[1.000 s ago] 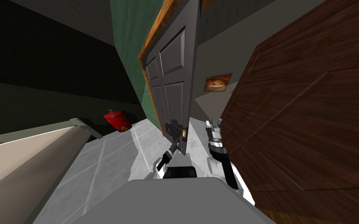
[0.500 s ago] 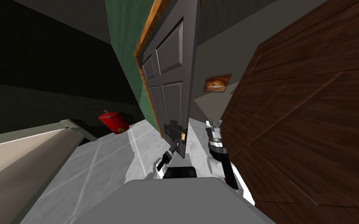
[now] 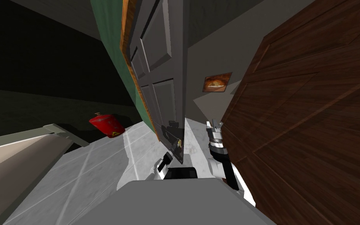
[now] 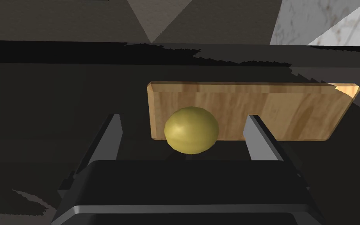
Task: Push the door open
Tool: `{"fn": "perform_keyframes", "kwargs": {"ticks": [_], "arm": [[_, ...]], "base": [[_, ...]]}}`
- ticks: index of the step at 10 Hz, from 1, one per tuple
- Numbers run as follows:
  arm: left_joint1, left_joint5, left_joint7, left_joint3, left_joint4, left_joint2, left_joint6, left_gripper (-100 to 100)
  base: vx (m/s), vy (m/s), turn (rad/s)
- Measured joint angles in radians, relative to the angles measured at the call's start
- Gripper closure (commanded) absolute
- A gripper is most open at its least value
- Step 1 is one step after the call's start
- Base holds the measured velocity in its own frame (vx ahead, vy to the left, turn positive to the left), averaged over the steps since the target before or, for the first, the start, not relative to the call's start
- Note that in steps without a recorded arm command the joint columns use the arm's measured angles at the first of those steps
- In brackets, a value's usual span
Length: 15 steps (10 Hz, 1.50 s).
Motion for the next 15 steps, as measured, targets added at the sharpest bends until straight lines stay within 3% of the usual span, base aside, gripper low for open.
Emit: {"fn": "perform_keyframes", "kwargs": {"ticks": [1, 6, 9, 12, 13, 15], "arm": [[0.001, 0.000, 0.000, -0.001, -0.001, -0.001, -0.002, 100], [0.001, 0.000, 0.000, 0.000, 0.002, 0.001, 0.003, 100], [0.015, 0.002, -0.009, 0.007, -0.001, 0.003, 0.014, 100], [0.018, 0.009, -0.027, 0.025, -0.010, 0.000, 0.022, 100], [0.001, 0.016, -0.036, 0.041, 0.022, -0.007, 0.007, 100], [-0.004, 0.026, -0.054, 0.065, 0.037, -0.009, -0.001, 100]], "base": [[-0.018, 0.003, -0.002], [-0.012, 0.007, -0.002], [0.116, -0.096, 0.029], [0.134, -0.131, 0.027], [0.166, -0.150, 0.050], [0.149, -0.140, 0.048]]}}
